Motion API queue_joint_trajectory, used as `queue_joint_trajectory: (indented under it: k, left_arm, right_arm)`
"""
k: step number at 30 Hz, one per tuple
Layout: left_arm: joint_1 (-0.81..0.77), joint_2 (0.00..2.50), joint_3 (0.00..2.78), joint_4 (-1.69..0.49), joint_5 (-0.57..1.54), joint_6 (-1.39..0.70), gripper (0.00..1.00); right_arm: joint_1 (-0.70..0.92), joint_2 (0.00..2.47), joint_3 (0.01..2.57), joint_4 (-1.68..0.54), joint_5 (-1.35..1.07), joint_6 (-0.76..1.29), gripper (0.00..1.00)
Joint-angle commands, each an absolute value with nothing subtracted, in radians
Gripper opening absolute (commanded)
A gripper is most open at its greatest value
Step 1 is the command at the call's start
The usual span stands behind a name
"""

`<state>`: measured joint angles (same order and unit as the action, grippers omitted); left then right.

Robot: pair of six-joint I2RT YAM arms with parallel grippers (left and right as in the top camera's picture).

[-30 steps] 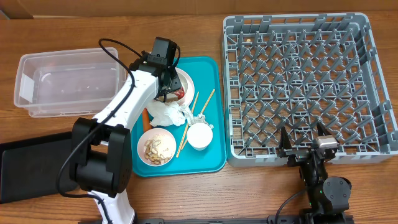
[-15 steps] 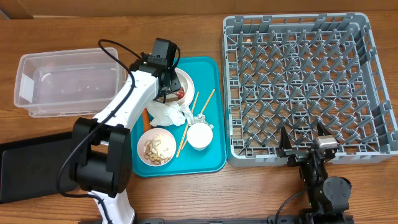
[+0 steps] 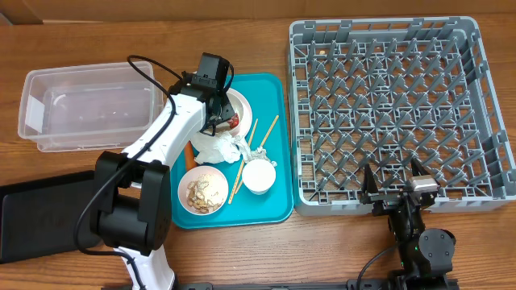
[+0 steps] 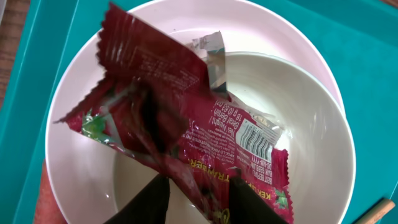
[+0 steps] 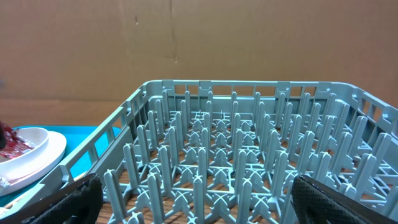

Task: Sort waste into correct bins and load items into the dishwasher
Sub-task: 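Lower the left gripper and pinch the red candy wrapper, then carry the wrapper left and release it into the clear bin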

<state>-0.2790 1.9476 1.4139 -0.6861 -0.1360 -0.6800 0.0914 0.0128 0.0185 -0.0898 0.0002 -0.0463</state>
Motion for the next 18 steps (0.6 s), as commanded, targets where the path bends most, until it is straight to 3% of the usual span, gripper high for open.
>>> queue_joint_trajectory:
  k: [1,4,7,18]
  left_arm:
    - [-0.276,1.958,1.41,-0.68,-0.157,-0.689,0.22]
    - [-0.276,1.958,1.41,-0.679,-0.157,-0.688,0.19]
    - [-0.274,1.953,1.414,-0.679,-0.161,-0.685,0.04]
    - [-0.265,1.813,1.517,-0.699,-0.17,-0.594,0.04]
  right_arm:
    - [0.088,0.003,0.008,-0.084,-0.002,-0.05,1.0]
    - [0.088,0.003,0.008,-0.084,-0.002,-0.05,1.0]
    - [0.088,0.003,0.008,-0.084,-0.002,-0.05,1.0]
    - [0.088,0.003,0.008,-0.084,-0.002,-0.05,1.0]
